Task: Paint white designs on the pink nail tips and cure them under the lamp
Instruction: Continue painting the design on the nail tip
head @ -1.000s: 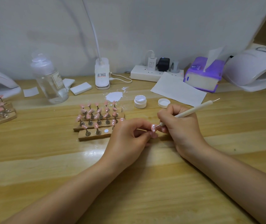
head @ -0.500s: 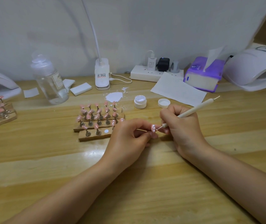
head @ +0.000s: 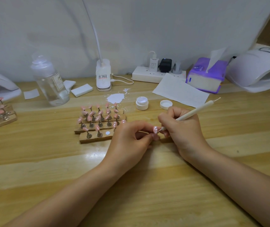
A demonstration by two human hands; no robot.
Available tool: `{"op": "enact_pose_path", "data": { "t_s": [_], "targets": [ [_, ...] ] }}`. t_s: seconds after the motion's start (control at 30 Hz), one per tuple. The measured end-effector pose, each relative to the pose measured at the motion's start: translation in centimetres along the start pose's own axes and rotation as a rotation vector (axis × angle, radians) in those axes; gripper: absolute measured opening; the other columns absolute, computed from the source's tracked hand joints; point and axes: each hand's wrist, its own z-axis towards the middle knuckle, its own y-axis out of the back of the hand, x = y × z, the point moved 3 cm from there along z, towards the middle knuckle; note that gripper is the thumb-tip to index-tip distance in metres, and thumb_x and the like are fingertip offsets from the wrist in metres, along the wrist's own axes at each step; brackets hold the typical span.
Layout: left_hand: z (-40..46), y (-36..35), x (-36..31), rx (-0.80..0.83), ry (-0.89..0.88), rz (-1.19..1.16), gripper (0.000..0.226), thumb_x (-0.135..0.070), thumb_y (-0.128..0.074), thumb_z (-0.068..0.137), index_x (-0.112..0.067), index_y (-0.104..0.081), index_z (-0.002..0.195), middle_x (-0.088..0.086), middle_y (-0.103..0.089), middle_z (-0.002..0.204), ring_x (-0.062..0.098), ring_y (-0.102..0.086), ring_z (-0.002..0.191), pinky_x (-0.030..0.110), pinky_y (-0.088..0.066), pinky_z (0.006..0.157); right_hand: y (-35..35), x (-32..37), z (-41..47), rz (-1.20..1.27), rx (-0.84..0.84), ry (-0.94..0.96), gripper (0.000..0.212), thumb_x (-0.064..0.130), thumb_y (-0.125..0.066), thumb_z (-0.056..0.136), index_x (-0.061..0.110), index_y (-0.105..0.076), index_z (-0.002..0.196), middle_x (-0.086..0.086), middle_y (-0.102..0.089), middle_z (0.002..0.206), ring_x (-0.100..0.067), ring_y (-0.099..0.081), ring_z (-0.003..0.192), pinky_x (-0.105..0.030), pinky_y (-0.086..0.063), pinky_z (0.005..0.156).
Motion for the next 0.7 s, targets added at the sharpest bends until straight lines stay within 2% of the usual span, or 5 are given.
{"op": "enact_pose_path", "data": {
  "t_s": [0.53, 0.7],
  "targets": [
    [0.08, 0.05, 0.19, 0.0, -0.015, 0.012, 0.027, 0.004, -0.062, 0.083, -0.021, -0.068, 0.072, -0.01, -0.07, 0.066, 0.001, -0.067, 0.07, 0.01, -0.048, 0.056, 0.11, -0.13, 0.08, -0.003, -0.032, -0.008, 0.041, -0.014, -0.05, 0.072, 0.01, -0.03, 0.045, 0.001, -0.032, 0.034, -0.005, -0.037, 0.027, -0.009, -0.031, 0.035],
    [0.01, 0.06, 0.21, -0.004, -0.018, 0.019, 0.023, 0.003, -0.062, 0.082, -0.018, -0.069, 0.075, -0.005, -0.071, 0.072, 0.001, -0.068, 0.071, 0.011, -0.049, 0.056, 0.41, -0.32, 0.26, -0.037, -0.063, 0.0, 0.04, -0.013, -0.051, 0.072, 0.01, -0.031, 0.046, -0.005, -0.031, 0.041, -0.005, -0.036, 0.029, -0.012, -0.032, 0.037]
  ]
}}
